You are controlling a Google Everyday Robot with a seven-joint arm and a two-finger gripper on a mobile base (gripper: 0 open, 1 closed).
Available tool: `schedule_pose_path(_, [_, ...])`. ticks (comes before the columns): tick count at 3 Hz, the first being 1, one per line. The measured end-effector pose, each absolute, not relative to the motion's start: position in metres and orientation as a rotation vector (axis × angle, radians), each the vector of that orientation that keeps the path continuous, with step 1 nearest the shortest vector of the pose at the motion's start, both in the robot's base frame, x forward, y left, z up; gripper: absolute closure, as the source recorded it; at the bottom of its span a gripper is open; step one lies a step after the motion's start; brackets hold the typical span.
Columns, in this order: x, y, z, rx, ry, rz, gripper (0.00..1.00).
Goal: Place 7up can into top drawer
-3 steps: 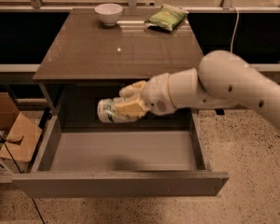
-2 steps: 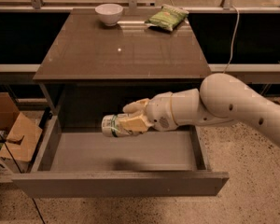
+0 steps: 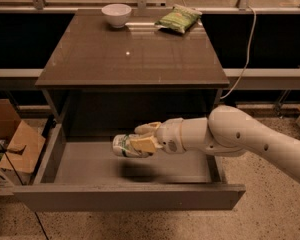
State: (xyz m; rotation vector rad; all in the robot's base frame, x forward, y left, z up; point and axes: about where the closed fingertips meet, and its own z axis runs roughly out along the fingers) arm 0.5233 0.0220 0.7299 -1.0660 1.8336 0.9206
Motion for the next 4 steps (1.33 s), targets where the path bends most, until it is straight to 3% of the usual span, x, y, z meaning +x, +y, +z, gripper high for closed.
schedule_pose_path(3, [0.555,0.028,0.680,-0.983,1.888,0.969,0.14])
schedule_pose_path(4, [0.554,0.030,0.680,-0.986,1.887,0.972,0.00])
